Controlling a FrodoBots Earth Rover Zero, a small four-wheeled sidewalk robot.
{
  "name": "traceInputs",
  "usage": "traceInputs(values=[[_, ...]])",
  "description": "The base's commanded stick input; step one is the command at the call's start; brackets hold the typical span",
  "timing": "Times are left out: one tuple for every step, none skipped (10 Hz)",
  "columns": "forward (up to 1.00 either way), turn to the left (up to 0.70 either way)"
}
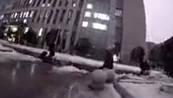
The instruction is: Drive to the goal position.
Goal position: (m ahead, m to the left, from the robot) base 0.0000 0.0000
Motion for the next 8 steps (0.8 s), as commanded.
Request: traceInputs(values=[[0.0,-0.45],[0.0,-0.45],[0.0,-0.45],[0.0,-0.45],[0.0,-0.45],[0.0,-0.45],[0.0,-0.45],[0.0,-0.45]])
